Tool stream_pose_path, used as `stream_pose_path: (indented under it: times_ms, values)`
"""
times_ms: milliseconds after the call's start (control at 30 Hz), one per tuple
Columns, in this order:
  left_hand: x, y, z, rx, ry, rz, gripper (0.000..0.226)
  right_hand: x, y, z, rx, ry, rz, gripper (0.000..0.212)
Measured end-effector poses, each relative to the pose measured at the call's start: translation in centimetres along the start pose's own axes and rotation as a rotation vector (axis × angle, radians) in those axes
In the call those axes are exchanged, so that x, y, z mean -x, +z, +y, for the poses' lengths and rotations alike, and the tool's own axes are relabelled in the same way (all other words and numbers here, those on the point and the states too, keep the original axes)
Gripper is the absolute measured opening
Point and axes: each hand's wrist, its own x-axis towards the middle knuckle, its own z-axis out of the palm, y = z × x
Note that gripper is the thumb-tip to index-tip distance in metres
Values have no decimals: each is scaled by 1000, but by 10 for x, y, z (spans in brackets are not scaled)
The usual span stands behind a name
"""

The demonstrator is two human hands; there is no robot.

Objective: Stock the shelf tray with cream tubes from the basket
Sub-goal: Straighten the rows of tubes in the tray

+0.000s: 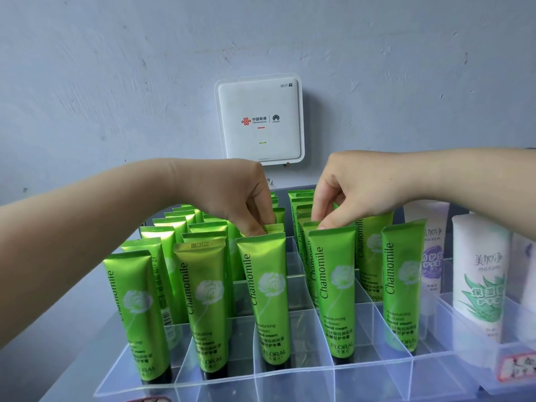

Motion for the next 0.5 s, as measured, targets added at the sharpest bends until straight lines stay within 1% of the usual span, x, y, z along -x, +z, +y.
stream_pose_path:
  times_ms: [167,300,367,500]
  values:
    - [5,-1,0,7,10,-10,15,2,-2,-3,-10,-2,-14,11]
    - [10,-9,2,90,19,-24,7,7,-9,-6,-44,-4,20,9]
    - [15,-14,0,91,17,23,11,9,-14,-6,-45,-12,67,10]
    - [32,-23,-2,58,-13,214,12,16,-21,-4,-66,-45,167,11]
